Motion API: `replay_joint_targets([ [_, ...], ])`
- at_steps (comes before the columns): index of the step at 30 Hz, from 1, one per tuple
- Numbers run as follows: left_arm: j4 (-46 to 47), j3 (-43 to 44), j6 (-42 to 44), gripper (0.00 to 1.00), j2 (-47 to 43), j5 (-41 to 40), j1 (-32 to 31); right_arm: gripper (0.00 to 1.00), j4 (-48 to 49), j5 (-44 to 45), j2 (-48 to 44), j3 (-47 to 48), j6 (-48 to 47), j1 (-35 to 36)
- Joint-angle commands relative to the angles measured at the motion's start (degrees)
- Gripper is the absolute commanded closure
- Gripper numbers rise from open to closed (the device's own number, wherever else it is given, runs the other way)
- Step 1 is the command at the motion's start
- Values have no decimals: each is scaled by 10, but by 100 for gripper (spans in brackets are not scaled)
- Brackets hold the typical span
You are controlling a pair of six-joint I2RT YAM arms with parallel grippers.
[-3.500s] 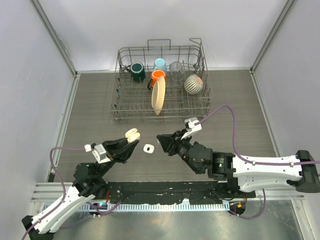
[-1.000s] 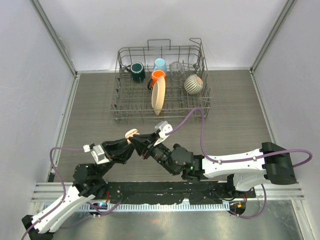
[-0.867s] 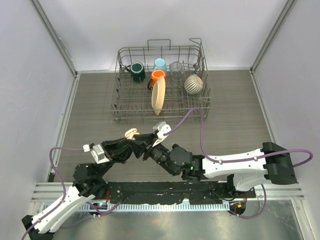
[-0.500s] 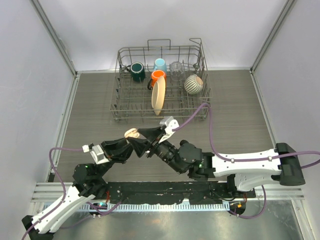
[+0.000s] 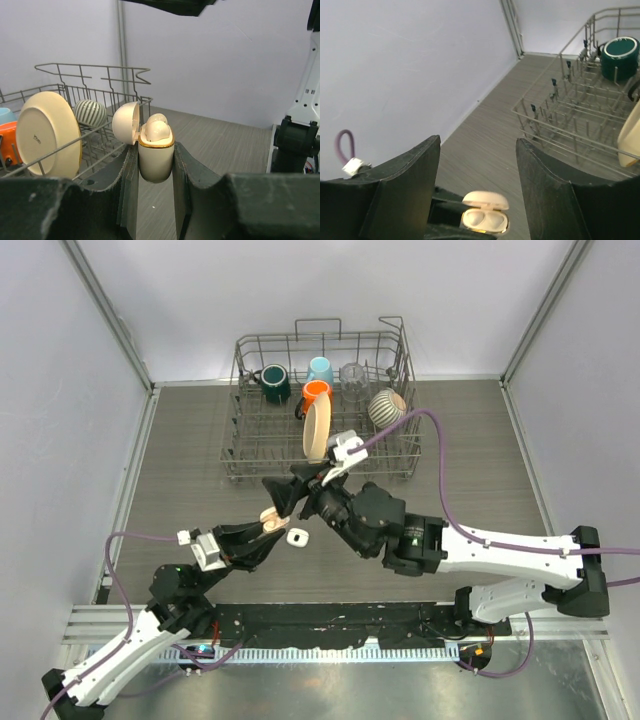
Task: Insert the wireless bluetooth earbuds into the charging case
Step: Close the charging case.
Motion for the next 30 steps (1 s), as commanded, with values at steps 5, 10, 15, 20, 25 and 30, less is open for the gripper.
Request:
replay_joint_targets([
  [5, 25, -22, 15, 100, 32, 42, 0, 33, -222, -115, 37, 87, 104, -82],
  [10, 29, -25, 12, 100, 26, 41, 0, 34, -313, -159, 79, 133, 109, -94],
  [15, 27, -27, 12, 100, 21, 37, 0, 35, -362, -171, 99, 150, 120, -99],
  [20, 27, -29, 13, 100, 23, 33, 0, 35, -373, -191, 100, 140, 118, -101],
  [25, 28, -30, 12, 100, 21, 22, 0, 36, -381, -208, 82, 112, 127, -101],
  [30, 26, -31, 8, 100, 21, 4, 0, 37, -381, -220, 56, 74, 142, -101],
])
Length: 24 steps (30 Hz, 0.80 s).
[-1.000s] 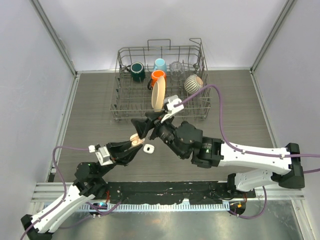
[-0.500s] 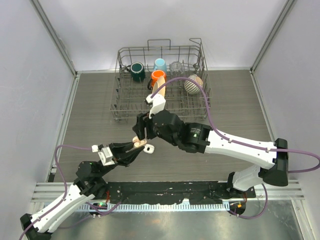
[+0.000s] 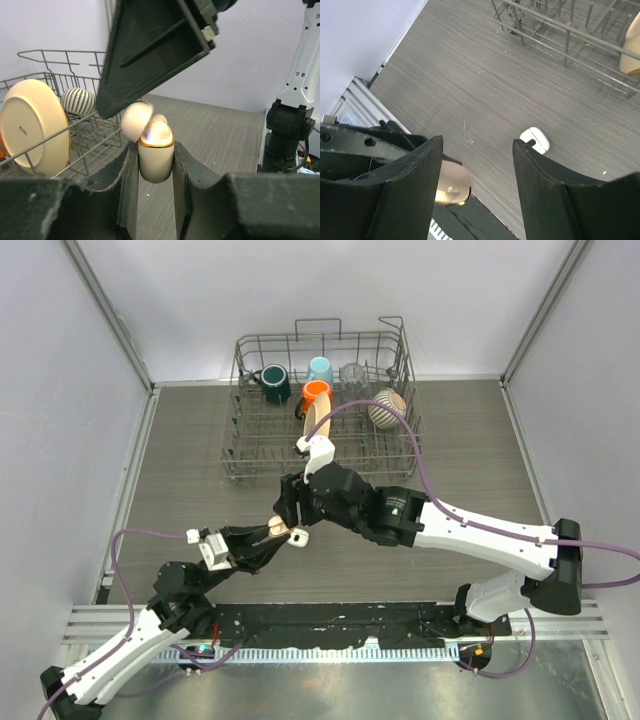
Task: Insert the wireless bluetooth earbuds into the charging case
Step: Close the charging case, then place the charging case at the center of the board.
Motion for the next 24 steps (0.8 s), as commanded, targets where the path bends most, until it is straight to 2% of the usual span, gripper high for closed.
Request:
replay_joint_targets([
  [1, 40, -31, -2, 100, -5, -32, 1, 37, -18, -26, -45, -32, 16, 2],
  [7, 38, -29, -12, 100, 4, -54, 0, 37, -2, -24, -74, -67, 22, 3],
  [9, 14, -22, -18, 100, 25, -63, 0, 37, -12, 31, -88, -71, 22, 2],
  [10, -9, 16, -23, 100, 40, -70, 0, 37, -25, 71, -93, -70, 29, 2],
  [11, -56, 33, -37, 100, 56, -76, 1, 36, -52, 153, -110, -71, 33, -9],
  [14, -87, 89, -82, 100, 146, -74, 1, 36, -71, 206, -162, -88, 52, -49],
  [18, -30, 136, -166, 100, 308, -39, 0, 35, -53, 250, -240, -145, 79, -115],
  [19, -24, 148, -180, 100, 382, -19, 0, 35, -49, 253, -253, -155, 86, -120],
  [24, 55, 202, -277, 100, 585, 38, -1, 33, -41, 255, -295, -199, 95, -136],
])
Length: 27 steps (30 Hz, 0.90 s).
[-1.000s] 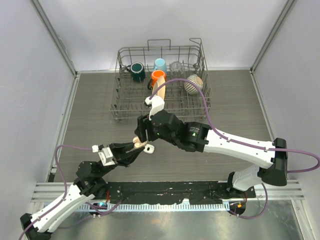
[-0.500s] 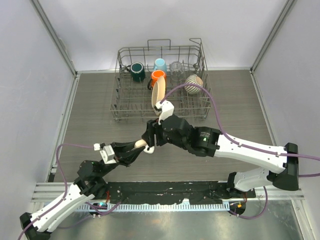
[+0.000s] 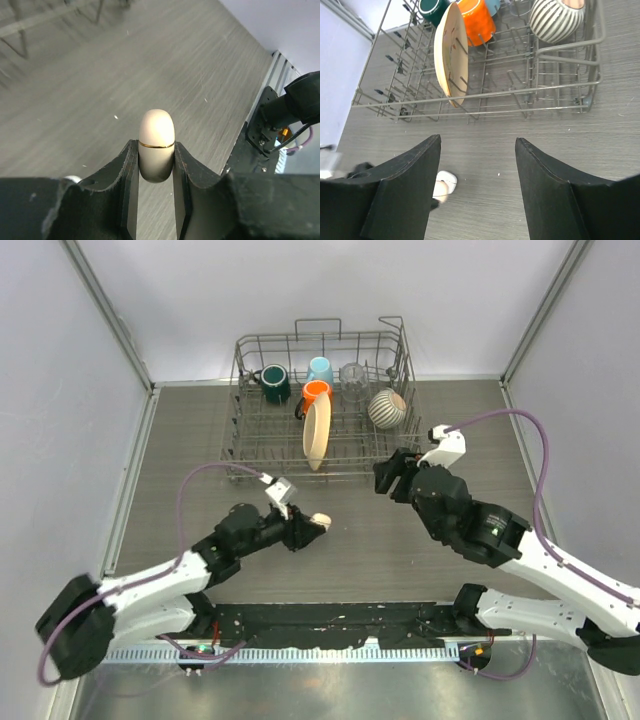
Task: Insert the wireless bluetooth earbuds into the charging case
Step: Place the charging case at the center of the board.
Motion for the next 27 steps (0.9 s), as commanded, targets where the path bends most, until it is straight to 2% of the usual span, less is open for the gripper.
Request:
replay_joint_targets([
  [1, 109, 46, -112, 100, 141, 56, -2, 33, 15, 32, -17, -30, 23, -9],
  [5, 134, 93, -140, 100, 277, 77, -19, 32, 15, 21, -24, -45, 23, -13],
  [9, 131, 145, -152, 100, 355, 75, -34, 32, 14, 20, -24, -47, 18, -17],
  [12, 127, 161, -153, 100, 380, 71, -40, 32, 15, 21, -27, -50, 17, -21],
  [15, 82, 181, -138, 98, 390, 65, -41, 32, 15, 21, -27, -53, 17, -24],
  [18, -44, 223, -101, 96, 400, 55, -51, 31, 20, 18, -22, -57, 17, -27],
  [21, -115, 258, -75, 92, 416, 47, -58, 31, 25, 15, -18, -56, 17, -28],
  [27, -153, 277, -73, 84, 440, 61, -58, 31, 27, 18, -16, -57, 21, -30],
])
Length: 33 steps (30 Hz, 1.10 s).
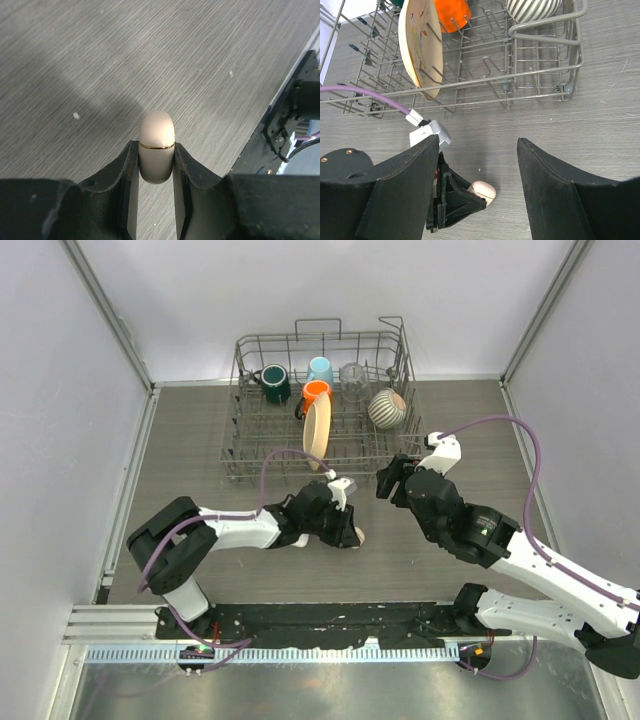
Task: Insert the wireless bluetooth earbuds into the charging case
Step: Place the charging case at the center of the board, then reset both arms
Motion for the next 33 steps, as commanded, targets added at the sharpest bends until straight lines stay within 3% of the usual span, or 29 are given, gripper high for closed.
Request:
replay_joint_targets([
  [1, -68, 22, 22, 84, 17, 16, -2, 31, 26, 13, -1, 1, 12, -3],
  [6, -112, 44, 25, 81, 47, 15, -2, 31, 26, 16, -6, -6, 14, -5],
  [14, -103, 30, 35, 58, 23, 16, -2, 31, 26, 16, -8, -7, 6, -8],
  [16, -103, 23, 37, 48, 1, -1, -2, 31, 26, 17, -9, -8, 1, -11],
  [21, -99, 6, 37, 42, -51, -33, -2, 30, 24, 19, -11, -7, -8, -20],
  [24, -99, -3, 36, 31, -103, -63, -5, 29, 18, 27, -13, -6, -12, -25],
  [29, -92, -27, 39, 28, -216, -122, -13, 23, -2, 50, -17, -9, -26, -64],
  [30, -85, -34, 34, 25, -234, -133, -13, 22, -6, 47, -19, -10, -30, -73],
  [31, -76, -55, 23, 2, -257, -146, -14, 22, -7, 34, -23, -13, -32, -83],
  [33, -34, -82, 15, 0, -319, -185, -14, 19, -14, 20, -29, -17, -45, -120],
])
